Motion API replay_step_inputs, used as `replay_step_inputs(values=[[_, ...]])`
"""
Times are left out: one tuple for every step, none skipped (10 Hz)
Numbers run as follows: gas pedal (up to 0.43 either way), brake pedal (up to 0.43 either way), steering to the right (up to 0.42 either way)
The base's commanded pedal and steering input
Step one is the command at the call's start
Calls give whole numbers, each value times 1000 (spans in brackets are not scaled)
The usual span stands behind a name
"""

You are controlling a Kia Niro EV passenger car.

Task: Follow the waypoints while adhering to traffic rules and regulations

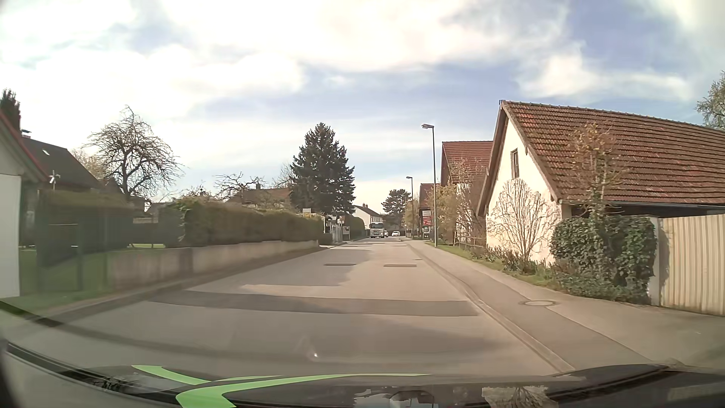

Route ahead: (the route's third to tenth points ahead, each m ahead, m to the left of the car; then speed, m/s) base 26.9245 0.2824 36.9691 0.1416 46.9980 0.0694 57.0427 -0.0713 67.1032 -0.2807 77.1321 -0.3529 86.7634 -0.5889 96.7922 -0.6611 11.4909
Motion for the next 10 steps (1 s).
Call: replay_step_inputs(values=[[209, 0, 12], [209, 0, 12], [209, 0, 12], [197, 0, 12], [197, 0, 12], [197, 0, 11], [189, 0, 9], [189, 0, 6], [177, 0, 5], [169, 0, 5]])
